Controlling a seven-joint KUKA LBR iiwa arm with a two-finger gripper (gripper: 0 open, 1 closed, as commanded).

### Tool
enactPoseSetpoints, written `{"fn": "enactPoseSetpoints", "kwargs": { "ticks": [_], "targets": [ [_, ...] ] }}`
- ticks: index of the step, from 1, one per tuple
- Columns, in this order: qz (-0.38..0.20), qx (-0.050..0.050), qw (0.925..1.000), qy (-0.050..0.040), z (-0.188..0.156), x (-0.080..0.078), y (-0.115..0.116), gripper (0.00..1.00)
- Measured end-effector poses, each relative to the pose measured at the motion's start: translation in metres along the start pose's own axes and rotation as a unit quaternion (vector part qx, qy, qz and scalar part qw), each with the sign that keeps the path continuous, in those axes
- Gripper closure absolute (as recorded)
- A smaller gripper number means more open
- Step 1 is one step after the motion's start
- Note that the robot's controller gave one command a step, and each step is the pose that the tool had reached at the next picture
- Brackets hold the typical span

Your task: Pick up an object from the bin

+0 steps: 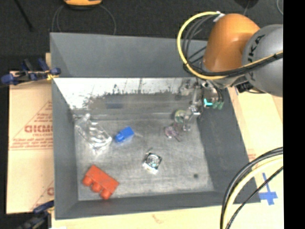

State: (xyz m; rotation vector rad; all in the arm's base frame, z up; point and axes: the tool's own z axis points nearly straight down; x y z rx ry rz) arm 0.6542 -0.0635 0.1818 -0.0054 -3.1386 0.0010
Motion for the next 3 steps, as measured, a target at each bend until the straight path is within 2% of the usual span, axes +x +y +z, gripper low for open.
{"fn": "enactPoseSetpoints", "kwargs": {
  "ticks": [1, 2, 3],
  "targets": [
    [-0.204, 0.002, 0.9789, -0.0043, 0.103, 0.001, -0.016, 0.0],
    [-0.203, 0.002, 0.9791, -0.0059, 0.101, 0.0, -0.016, 1.0],
    [-0.166, 0.001, 0.9861, -0.0084, -0.058, 0.005, 0.019, 1.0]
  ]
}}
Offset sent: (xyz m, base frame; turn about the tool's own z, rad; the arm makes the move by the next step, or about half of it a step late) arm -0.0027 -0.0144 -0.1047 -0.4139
